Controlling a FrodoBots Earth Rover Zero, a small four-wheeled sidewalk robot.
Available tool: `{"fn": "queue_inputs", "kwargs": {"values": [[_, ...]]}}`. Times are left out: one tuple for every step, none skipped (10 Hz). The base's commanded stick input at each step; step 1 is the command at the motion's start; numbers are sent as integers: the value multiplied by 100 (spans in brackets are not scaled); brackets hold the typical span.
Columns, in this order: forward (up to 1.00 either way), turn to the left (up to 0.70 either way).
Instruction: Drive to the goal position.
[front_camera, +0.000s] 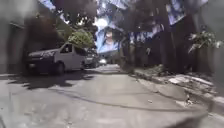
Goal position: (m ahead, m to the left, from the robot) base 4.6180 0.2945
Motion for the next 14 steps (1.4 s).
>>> {"fn": "queue_inputs", "kwargs": {"values": [[98,2],[98,2],[98,3],[98,6],[98,8],[98,9],[98,5],[98,0],[97,-8],[98,-19],[98,-26],[98,-24],[98,-7],[98,0]]}}
